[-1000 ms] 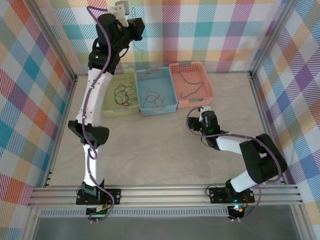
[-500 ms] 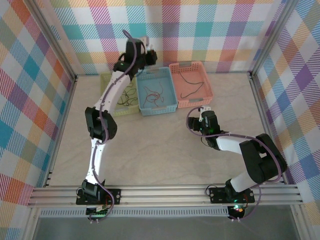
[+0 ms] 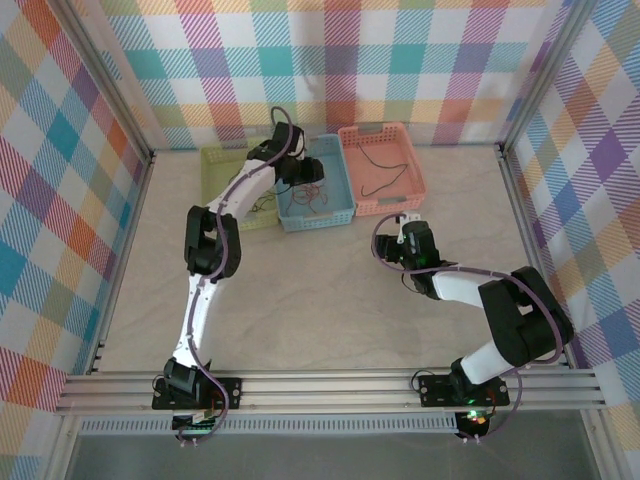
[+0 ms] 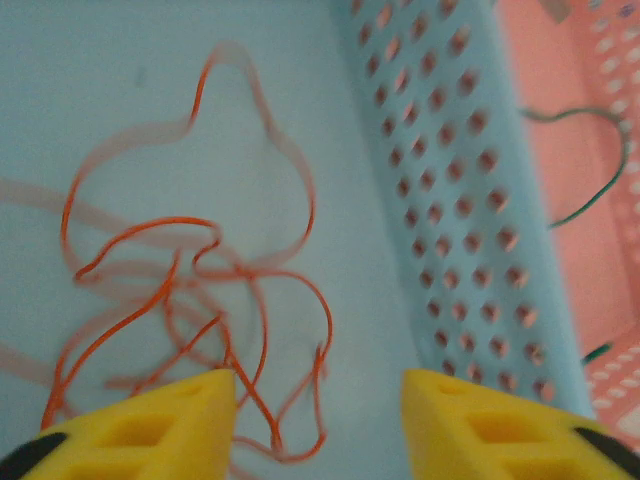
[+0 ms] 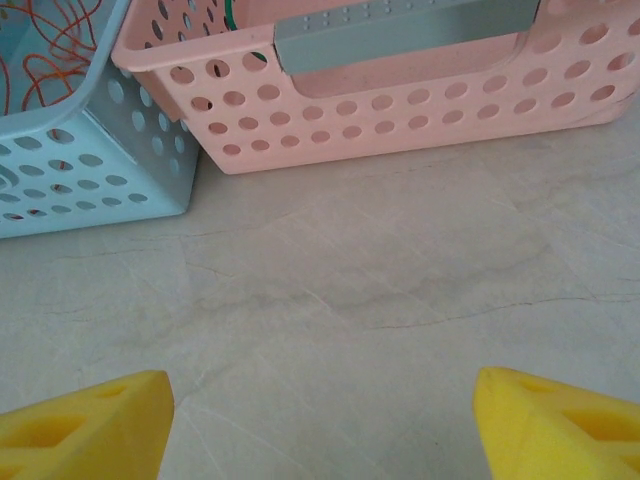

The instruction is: Untangle the cables

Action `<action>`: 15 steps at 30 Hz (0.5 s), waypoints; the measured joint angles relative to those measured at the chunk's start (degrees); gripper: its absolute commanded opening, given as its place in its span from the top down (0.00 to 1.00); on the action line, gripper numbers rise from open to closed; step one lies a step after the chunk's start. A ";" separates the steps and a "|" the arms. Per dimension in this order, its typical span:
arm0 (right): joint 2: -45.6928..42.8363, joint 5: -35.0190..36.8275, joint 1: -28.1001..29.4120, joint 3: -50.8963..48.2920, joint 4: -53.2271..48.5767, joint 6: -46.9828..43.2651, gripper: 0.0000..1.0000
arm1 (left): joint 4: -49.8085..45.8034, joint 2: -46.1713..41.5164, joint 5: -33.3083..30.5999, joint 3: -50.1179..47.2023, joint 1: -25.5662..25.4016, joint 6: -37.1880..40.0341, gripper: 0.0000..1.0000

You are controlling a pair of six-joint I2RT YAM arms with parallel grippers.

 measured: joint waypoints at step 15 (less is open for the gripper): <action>-9.25 4.09 0.00 -2.23 -0.96 -1.44 0.19 | 21.73 -67.38 -20.31 -61.77 -5.14 3.65 0.04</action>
